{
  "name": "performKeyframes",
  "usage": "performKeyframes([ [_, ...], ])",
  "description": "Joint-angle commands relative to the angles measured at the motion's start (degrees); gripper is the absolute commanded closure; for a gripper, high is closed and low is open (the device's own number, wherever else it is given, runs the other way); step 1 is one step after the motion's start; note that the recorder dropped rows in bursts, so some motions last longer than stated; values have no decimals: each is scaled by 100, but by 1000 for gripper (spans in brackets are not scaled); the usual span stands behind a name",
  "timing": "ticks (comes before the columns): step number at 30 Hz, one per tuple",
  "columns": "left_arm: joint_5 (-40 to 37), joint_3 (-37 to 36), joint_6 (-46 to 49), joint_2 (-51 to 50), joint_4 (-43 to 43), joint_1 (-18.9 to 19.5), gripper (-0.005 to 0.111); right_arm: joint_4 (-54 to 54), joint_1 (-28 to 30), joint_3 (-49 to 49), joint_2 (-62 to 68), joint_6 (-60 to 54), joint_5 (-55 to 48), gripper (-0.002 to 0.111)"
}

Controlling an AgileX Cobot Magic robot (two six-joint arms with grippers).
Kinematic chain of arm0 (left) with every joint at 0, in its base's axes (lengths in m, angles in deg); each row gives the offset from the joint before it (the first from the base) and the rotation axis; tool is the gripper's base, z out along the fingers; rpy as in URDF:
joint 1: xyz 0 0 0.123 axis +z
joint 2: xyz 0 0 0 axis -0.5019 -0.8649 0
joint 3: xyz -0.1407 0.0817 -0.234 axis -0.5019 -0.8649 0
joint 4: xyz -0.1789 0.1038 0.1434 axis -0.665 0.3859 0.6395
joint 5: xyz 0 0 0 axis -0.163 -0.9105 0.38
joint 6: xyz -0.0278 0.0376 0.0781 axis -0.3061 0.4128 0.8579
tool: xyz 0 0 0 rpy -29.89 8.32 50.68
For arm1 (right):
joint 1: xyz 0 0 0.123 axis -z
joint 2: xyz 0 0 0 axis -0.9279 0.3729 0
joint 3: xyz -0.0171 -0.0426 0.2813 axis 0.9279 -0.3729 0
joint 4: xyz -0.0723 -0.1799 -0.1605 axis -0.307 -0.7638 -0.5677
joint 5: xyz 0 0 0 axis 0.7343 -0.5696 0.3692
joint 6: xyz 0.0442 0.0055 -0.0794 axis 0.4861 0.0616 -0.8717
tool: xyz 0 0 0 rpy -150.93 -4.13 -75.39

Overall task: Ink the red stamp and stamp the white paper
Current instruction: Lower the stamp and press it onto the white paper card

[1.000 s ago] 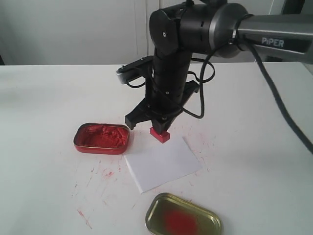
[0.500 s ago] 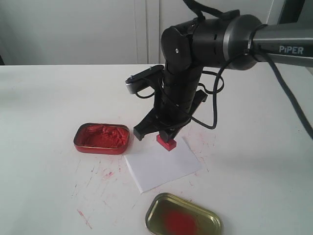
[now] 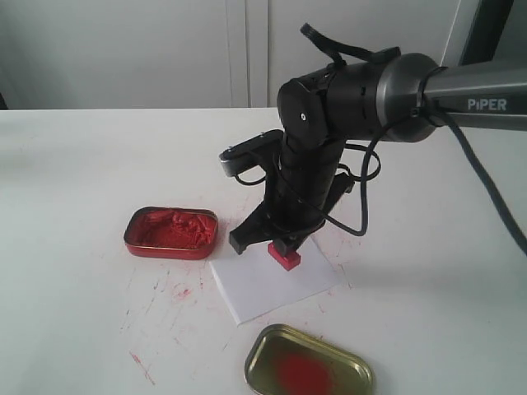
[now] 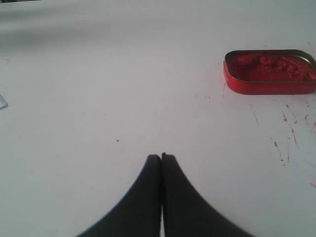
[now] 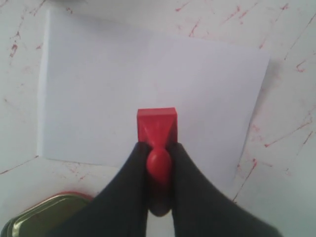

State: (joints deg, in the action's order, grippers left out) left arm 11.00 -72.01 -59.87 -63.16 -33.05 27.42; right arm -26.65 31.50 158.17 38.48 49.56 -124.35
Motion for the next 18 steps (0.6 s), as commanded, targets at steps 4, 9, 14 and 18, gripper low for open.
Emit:
performKeyframes([
  [4, -3, -26, -7, 18, -47, 22, 107, 53, 65, -24, -33, 585, 104, 108],
  [9, -3, -26, -7, 18, -47, 22, 107, 185, 39, -24, 68, 845, 190, 108],
  [14, -3, -26, -7, 18, -47, 22, 107, 187, -94, -24, 81, 1290, 332, 108],
  [18, -3, -26, -7, 18, -47, 22, 107, 121, -103, -24, 81, 1535, 368, 108],
])
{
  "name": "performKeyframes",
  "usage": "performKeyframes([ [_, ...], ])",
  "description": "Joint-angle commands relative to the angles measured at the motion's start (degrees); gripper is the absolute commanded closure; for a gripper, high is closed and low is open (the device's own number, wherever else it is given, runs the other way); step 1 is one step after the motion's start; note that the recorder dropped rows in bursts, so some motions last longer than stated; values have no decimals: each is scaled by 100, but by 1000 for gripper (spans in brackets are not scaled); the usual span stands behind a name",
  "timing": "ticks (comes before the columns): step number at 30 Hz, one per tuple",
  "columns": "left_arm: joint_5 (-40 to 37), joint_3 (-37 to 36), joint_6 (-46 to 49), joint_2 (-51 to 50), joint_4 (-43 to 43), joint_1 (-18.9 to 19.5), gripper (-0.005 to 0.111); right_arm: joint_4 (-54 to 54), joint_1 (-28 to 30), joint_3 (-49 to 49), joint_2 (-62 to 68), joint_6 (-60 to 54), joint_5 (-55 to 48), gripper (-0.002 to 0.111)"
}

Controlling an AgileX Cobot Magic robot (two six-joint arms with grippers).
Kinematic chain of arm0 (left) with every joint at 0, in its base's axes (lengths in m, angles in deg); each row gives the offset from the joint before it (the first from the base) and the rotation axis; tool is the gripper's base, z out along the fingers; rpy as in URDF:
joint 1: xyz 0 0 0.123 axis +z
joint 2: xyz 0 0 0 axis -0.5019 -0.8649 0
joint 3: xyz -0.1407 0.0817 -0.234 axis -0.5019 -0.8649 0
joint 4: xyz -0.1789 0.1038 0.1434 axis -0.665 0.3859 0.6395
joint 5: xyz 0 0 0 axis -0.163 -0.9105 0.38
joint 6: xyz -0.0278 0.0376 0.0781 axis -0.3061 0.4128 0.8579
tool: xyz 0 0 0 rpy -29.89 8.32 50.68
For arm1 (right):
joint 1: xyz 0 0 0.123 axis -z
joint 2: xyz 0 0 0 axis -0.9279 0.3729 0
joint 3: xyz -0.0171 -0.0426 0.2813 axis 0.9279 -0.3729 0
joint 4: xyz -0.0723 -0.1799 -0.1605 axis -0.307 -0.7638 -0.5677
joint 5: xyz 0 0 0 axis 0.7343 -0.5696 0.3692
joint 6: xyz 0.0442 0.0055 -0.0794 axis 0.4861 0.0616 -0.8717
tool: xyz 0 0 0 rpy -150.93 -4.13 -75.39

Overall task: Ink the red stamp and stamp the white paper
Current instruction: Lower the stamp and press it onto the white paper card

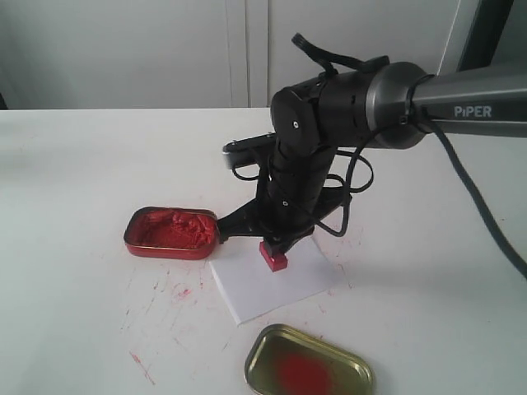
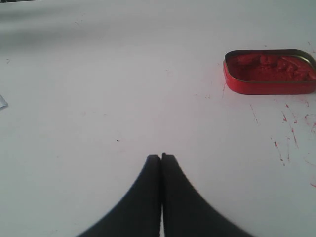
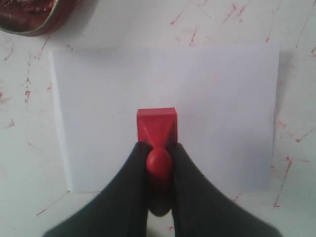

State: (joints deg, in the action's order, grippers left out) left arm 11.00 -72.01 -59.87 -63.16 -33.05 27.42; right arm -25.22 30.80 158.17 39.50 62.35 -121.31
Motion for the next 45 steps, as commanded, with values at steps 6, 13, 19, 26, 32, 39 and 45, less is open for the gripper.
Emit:
performKeyframes([
  [6, -3, -26, -7, 18, -47, 22, 107, -39, -34, -24, 34, 355, 77, 108],
  [13, -3, -26, -7, 18, -47, 22, 107, -39, -34, -24, 388, 445, 302, 108],
  [19, -3, -26, -7, 18, -47, 22, 107, -39, -34, -24, 920, 535, 196, 108],
  [26, -3, -26, -7, 18, -47, 22, 107, -39, -34, -24, 1281, 535, -110, 108],
  [32, -3, -26, -7, 18, -47, 22, 107, -39, -34, -24, 1312, 535, -122, 108],
  [39, -3, -26, -7, 18, -47, 22, 107, -39, -34, -24, 1286, 545, -132, 108],
  [45, -3, -26, -7, 18, -47, 22, 107, -39, -34, -24, 985, 543, -84, 108],
])
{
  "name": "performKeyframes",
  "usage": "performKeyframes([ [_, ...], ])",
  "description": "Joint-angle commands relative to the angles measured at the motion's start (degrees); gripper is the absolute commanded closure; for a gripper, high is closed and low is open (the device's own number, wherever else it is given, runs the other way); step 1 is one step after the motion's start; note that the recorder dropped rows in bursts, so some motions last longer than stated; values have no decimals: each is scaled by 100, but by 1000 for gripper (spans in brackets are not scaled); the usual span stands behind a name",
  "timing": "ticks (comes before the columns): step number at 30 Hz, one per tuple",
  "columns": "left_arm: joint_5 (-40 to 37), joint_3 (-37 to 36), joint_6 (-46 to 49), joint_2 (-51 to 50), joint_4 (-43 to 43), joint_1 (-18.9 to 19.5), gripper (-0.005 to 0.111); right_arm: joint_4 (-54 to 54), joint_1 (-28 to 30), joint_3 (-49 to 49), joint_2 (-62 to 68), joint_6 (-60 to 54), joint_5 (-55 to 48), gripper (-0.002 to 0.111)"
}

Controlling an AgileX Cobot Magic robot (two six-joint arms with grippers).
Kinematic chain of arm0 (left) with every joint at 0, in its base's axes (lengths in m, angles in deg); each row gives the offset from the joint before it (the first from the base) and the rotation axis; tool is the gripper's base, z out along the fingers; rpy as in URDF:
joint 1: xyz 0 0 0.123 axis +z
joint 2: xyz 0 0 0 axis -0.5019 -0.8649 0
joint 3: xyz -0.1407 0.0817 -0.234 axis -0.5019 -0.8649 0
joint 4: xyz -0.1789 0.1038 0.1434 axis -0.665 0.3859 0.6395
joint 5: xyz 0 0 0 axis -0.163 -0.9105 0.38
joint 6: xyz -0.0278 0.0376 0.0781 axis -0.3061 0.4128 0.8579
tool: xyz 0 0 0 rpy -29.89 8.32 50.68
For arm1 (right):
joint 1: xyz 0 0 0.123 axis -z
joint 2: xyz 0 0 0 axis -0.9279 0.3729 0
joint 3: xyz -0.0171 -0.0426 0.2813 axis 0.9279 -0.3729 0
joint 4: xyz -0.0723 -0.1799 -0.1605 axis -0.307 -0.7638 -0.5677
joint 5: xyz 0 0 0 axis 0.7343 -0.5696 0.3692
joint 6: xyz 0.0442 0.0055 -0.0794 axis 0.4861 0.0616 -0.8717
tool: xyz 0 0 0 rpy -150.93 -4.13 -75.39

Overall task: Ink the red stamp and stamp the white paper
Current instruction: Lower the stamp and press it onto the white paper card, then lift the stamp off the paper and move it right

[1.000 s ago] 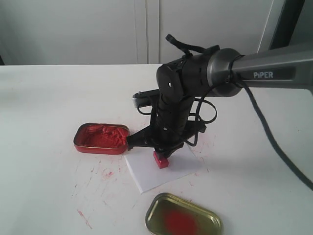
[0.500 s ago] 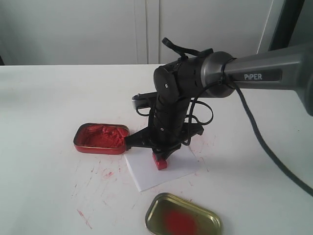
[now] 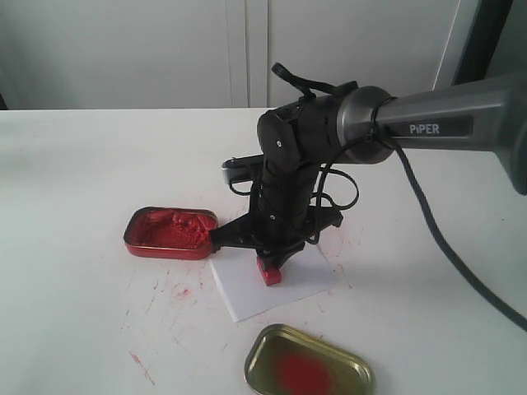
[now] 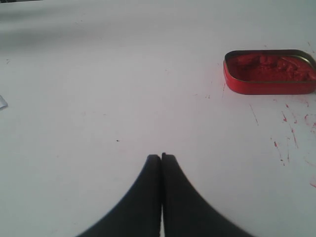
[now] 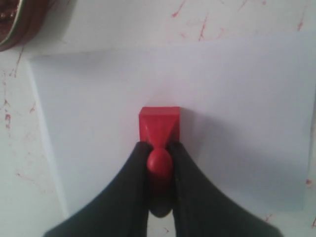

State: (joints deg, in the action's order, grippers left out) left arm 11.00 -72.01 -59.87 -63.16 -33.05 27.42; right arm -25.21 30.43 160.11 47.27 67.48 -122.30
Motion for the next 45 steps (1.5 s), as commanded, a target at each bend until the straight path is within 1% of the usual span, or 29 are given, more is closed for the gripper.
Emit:
performKeyframes([
  [1, -3, -26, -7, 18, -47, 22, 107, -40, 4, -218, 44, 31, 67, 108],
  [16, -3, -26, -7, 18, -47, 22, 107, 26, 4, -218, -865, 31, 226, 108],
  [20, -3, -26, -7, 18, -47, 22, 107, 363, 135, -218, -865, 31, 347, 108],
  [22, -3, -26, -7, 18, -47, 22, 107, 488, 229, -218, -865, -253, 349, 108],
  [25, -3, -26, -7, 18, -47, 22, 107, 1031, 322, -231, -865, -712, 326, 108],
  [33, -3, -26, -7, 18, -47, 22, 107, 1225, 470, -340, -865, -840, 389, 108],
  [45, -3, -26, -7, 18, -47, 22, 107, 2407, 926, -340, -880, -1885, 298, 108],
])
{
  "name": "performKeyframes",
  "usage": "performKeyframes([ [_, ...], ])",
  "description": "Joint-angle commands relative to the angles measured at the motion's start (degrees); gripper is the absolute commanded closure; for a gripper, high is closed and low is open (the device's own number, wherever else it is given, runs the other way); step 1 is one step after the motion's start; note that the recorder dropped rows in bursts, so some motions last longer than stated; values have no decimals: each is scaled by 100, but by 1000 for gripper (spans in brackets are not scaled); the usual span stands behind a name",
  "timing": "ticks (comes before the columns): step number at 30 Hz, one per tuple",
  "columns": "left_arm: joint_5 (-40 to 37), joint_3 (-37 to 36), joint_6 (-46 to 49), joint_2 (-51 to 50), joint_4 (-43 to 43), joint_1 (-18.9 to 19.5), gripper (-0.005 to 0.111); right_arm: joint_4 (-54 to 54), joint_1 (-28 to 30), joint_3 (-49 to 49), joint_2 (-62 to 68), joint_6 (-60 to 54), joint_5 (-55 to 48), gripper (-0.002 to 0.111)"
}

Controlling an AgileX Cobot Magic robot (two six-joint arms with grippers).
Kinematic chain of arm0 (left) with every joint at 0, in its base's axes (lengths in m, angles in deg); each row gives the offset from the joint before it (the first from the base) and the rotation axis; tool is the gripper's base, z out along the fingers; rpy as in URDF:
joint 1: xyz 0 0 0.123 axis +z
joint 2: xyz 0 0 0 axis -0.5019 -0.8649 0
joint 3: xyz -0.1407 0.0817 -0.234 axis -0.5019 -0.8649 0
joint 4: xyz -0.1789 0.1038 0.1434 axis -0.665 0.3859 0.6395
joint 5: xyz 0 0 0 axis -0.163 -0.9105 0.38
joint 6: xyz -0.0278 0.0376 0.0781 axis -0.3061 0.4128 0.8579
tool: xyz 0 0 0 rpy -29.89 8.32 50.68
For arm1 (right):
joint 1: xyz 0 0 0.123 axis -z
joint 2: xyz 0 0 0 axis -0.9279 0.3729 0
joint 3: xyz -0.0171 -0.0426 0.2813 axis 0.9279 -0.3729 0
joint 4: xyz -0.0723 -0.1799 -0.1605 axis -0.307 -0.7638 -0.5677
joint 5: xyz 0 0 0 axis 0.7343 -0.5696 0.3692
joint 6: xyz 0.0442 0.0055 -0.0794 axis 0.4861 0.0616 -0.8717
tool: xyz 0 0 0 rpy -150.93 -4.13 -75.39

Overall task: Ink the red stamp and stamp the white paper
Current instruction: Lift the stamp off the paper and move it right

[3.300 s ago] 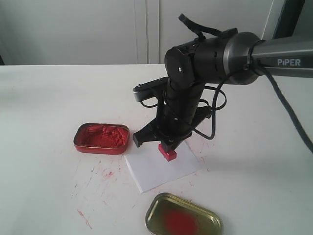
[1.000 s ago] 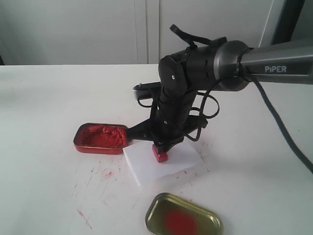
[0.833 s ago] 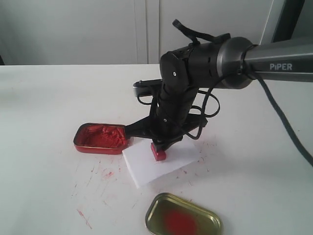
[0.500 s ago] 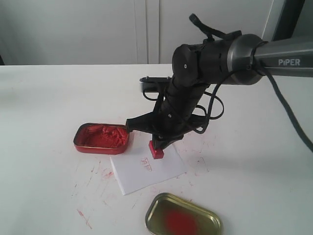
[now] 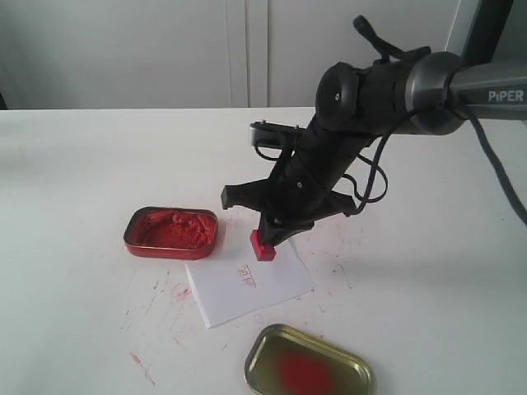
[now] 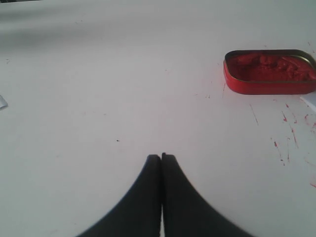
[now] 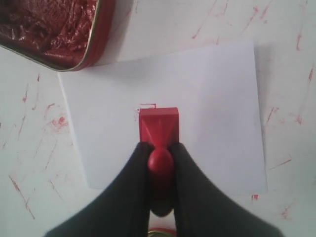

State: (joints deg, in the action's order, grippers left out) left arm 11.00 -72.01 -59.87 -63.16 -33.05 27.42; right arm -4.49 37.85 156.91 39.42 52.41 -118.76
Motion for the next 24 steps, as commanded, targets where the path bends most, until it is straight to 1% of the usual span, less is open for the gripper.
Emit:
performKeyframes([
  [1, -3, -26, -7, 18, -47, 22, 107, 404, 228, -20, -95, -466, -86, 108],
  [7, -3, -26, -7, 18, -47, 22, 107, 548, 397, -20, -95, -672, -224, 108],
  [12, -3, -26, -7, 18, -47, 22, 107, 1107, 600, -130, -155, -1089, -245, 108],
  [24, -3, -26, -7, 18, -47, 22, 107, 2070, 1449, -971, -699, -2195, -113, 108],
])
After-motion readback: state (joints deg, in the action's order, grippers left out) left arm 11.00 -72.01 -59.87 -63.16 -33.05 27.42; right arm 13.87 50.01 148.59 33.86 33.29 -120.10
